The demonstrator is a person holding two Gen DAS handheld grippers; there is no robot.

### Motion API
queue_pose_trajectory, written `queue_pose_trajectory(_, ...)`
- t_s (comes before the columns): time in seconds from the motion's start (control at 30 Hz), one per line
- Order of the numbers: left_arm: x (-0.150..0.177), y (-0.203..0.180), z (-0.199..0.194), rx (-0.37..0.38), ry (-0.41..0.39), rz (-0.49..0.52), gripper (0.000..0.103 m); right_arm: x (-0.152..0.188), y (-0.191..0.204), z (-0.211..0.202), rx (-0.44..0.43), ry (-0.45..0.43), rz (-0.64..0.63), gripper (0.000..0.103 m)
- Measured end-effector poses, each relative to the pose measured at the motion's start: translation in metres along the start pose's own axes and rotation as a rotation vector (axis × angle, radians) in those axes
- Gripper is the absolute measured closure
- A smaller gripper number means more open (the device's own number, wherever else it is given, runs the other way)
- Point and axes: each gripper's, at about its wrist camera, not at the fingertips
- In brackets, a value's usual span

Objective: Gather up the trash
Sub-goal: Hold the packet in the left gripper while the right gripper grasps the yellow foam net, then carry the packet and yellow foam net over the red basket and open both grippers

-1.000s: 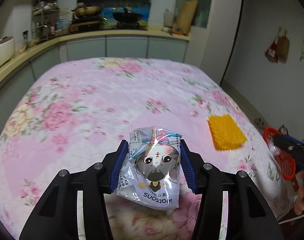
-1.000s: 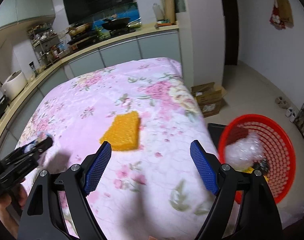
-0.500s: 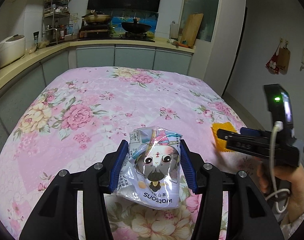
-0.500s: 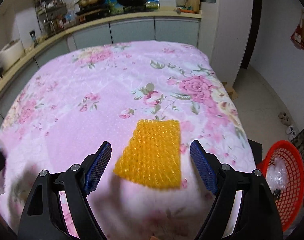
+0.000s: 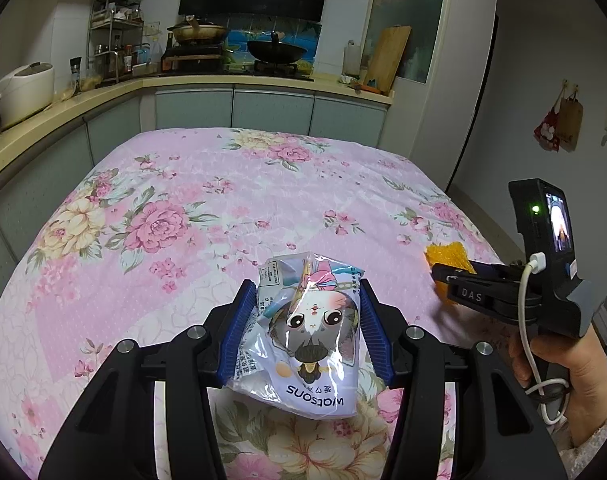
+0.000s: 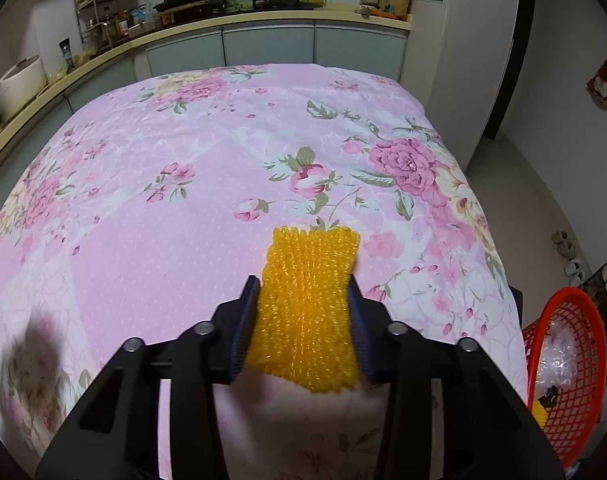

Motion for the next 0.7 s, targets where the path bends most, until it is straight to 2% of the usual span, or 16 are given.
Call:
queue_pose_trajectory(0.27,0.001,-0.002,0.001,-0.003,0.001,0.002,0.054,0.004,-0.003,-0.017,-0.039,-0.038,0.022,0.077)
queue_pose_trajectory(0.7,-0.004,-0.002,-0.014,-0.021,-0.037,-0.004,0.054,0.009,0.007,-0.08,-0.104,-0.174,0.003,0.077)
Point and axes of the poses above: each gripper's, at about its wrist camera, not at the fingertips, and z roughly the way its jaws point, y to its left, x to its underside, and after that the axes turned 4 degrees about -x, right-handed
